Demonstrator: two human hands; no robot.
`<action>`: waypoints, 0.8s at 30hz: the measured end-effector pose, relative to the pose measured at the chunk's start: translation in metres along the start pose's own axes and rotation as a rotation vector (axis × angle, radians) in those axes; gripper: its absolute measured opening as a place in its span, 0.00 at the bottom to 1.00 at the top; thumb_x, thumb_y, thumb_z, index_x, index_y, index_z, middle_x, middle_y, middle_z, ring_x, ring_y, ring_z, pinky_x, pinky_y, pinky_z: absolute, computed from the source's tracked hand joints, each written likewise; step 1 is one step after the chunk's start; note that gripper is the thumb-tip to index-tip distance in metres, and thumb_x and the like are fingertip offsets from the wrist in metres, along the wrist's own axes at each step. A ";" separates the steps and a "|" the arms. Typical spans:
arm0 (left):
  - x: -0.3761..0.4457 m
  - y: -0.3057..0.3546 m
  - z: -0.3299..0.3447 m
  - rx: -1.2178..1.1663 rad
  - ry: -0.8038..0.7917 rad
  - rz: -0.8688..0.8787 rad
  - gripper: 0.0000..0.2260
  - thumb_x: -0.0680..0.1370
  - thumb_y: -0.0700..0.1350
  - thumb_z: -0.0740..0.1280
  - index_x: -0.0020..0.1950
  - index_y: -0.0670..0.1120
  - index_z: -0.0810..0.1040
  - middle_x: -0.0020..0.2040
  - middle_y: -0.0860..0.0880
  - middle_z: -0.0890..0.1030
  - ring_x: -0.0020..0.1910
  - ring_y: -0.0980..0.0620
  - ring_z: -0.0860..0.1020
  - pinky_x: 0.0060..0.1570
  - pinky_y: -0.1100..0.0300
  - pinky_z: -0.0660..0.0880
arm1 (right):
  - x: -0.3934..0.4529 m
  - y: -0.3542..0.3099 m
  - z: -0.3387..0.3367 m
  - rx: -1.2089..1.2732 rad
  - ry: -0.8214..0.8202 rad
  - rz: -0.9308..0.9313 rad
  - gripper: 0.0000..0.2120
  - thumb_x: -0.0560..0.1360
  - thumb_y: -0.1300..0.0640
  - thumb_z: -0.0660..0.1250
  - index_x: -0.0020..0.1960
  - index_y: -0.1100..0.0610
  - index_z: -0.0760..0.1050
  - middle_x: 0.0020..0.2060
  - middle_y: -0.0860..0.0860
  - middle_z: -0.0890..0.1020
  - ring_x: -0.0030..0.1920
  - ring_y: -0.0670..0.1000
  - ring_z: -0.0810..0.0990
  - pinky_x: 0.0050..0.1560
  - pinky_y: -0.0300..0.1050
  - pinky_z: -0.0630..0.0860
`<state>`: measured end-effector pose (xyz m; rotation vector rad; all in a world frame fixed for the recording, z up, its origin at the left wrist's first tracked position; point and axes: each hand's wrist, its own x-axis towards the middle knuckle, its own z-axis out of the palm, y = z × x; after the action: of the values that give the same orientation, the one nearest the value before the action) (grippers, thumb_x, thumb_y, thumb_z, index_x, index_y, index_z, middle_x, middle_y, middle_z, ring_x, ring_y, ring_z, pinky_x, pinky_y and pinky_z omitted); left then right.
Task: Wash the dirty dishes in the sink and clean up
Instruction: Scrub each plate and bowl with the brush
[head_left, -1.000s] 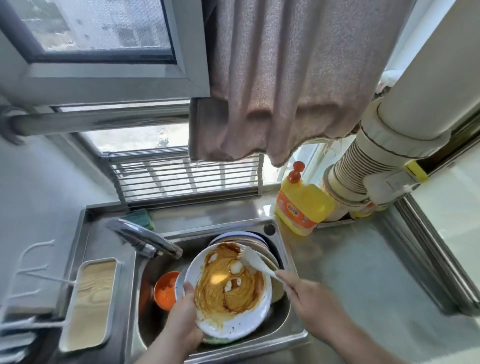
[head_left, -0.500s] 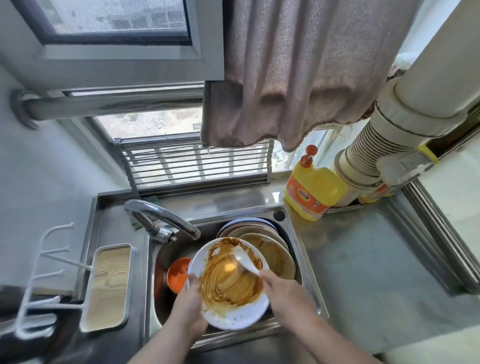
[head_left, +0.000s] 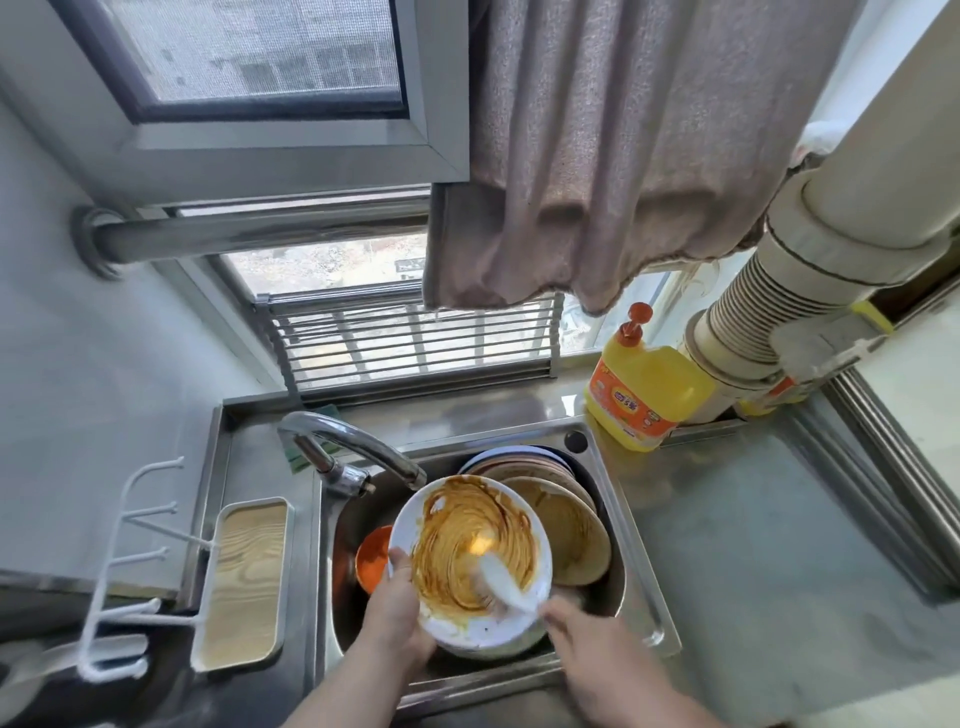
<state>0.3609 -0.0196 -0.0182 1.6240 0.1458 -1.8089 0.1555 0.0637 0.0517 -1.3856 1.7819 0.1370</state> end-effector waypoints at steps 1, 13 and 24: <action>0.003 -0.003 -0.002 0.000 0.007 -0.011 0.22 0.85 0.63 0.54 0.69 0.49 0.70 0.61 0.35 0.82 0.61 0.31 0.80 0.60 0.25 0.75 | -0.004 -0.013 0.007 0.008 -0.040 -0.029 0.12 0.84 0.42 0.52 0.66 0.33 0.64 0.57 0.54 0.84 0.59 0.58 0.82 0.56 0.50 0.77; 0.001 -0.011 -0.002 -0.017 -0.010 -0.063 0.37 0.82 0.69 0.52 0.73 0.39 0.73 0.62 0.34 0.82 0.59 0.32 0.81 0.50 0.38 0.81 | -0.004 -0.032 -0.001 -0.007 -0.051 -0.070 0.11 0.85 0.44 0.51 0.65 0.39 0.67 0.58 0.55 0.82 0.58 0.61 0.81 0.54 0.51 0.75; -0.008 0.000 -0.001 0.021 0.122 0.055 0.24 0.87 0.60 0.50 0.78 0.48 0.66 0.58 0.38 0.80 0.60 0.33 0.80 0.63 0.30 0.74 | -0.003 -0.039 -0.007 0.007 -0.099 -0.089 0.09 0.84 0.46 0.51 0.61 0.38 0.66 0.56 0.58 0.81 0.56 0.61 0.81 0.52 0.52 0.75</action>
<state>0.3618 -0.0157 -0.0108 1.7364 0.1360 -1.6760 0.1843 0.0468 0.0736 -1.4259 1.6355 0.1491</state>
